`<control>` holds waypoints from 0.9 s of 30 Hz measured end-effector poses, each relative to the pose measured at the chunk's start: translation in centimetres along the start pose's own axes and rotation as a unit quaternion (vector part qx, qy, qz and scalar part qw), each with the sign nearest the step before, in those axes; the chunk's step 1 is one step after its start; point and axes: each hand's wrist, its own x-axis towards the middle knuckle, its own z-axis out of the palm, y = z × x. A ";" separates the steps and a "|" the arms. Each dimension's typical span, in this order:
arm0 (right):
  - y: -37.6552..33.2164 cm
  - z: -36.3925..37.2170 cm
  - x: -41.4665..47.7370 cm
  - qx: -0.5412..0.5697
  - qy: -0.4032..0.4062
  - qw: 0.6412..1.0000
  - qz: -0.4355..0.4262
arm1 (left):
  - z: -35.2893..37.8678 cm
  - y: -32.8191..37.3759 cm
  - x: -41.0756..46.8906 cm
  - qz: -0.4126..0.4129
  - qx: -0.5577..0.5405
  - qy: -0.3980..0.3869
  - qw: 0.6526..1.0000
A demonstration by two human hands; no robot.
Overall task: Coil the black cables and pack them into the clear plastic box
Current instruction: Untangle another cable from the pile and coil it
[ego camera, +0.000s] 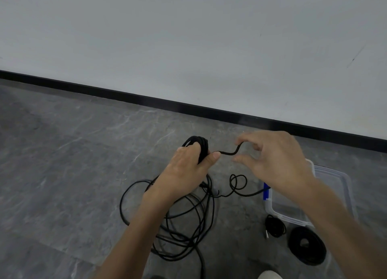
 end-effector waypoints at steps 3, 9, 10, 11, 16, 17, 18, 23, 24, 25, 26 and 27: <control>0.7 0.5 0.1 -0.029 0.028 0.999 -0.021 | 0.2 -0.4 0.0 0.011 -0.012 -0.007 1.000; 1.2 1.4 0.1 -0.044 0.101 0.991 -0.075 | -0.1 -0.7 -0.1 0.012 -0.077 -0.072 0.994; 1.3 1.5 0.1 -0.041 0.105 0.991 -0.078 | -0.2 -0.5 -0.2 0.015 -0.090 -0.092 0.992; 1.3 1.5 0.1 -0.035 0.106 0.991 -0.079 | -0.3 -0.2 -0.3 0.021 -0.108 -0.115 0.987; 1.6 1.8 0.2 0.001 0.100 0.991 -0.093 | -0.9 1.2 -0.8 0.026 -0.242 -0.214 0.946; 1.7 2.0 0.3 0.004 0.104 0.990 -0.099 | -1.0 1.5 -0.9 0.022 -0.263 -0.225 0.938; 1.7 2.3 0.4 0.007 0.110 0.988 -0.105 | -1.0 1.6 -1.0 0.022 -0.280 -0.234 0.931; 1.8 2.9 0.5 0.034 0.123 0.984 -0.127 | -1.1 2.0 -1.3 0.051 -0.337 -0.255 0.905; 1.6 2.8 0.5 0.038 0.122 0.982 -0.136 | -1.1 2.1 -1.3 0.052 -0.365 -0.255 0.894; 1.5 2.7 0.6 0.045 0.118 0.981 -0.146 | -1.1 2.3 -1.4 0.053 -0.394 -0.255 0.882; 1.4 2.6 0.6 0.054 0.111 0.981 -0.152 | -1.0 2.3 -1.4 0.051 -0.422 -0.255 0.869; 1.4 2.7 0.7 0.064 0.101 0.981 -0.154 | -1.0 2.4 -1.4 0.047 -0.449 -0.252 0.856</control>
